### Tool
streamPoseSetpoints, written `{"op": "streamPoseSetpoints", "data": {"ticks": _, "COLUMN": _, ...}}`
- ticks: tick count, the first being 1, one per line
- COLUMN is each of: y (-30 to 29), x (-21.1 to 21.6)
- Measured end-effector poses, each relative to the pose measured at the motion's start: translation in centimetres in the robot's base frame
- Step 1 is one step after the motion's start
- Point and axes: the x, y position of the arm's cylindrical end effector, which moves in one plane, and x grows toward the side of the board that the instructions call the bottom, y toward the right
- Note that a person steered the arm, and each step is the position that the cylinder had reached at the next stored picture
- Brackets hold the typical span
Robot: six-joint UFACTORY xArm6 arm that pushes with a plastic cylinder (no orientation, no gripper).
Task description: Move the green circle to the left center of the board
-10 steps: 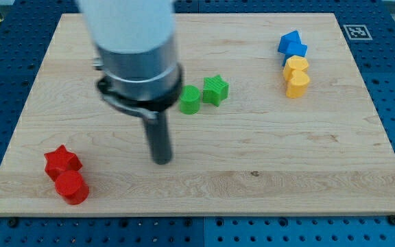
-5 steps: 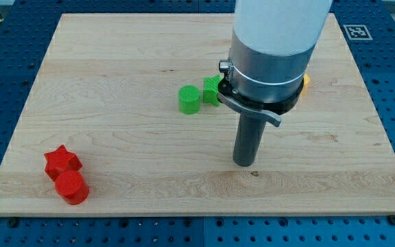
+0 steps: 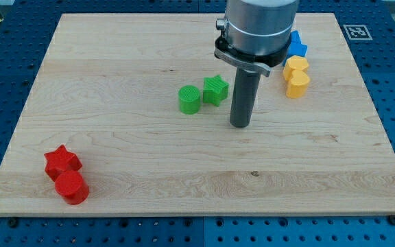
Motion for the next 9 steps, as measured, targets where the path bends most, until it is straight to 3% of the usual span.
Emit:
{"op": "streamPoseSetpoints", "data": {"ticks": 1, "y": 0.0, "x": -2.1}}
{"op": "streamPoseSetpoints", "data": {"ticks": 3, "y": -7.0, "x": -4.8}}
{"op": "streamPoseSetpoints", "data": {"ticks": 6, "y": -8.4, "x": -3.8}}
{"op": "streamPoseSetpoints", "data": {"ticks": 7, "y": -12.1, "x": -4.4}}
{"op": "streamPoseSetpoints", "data": {"ticks": 9, "y": -10.5, "x": -3.6}}
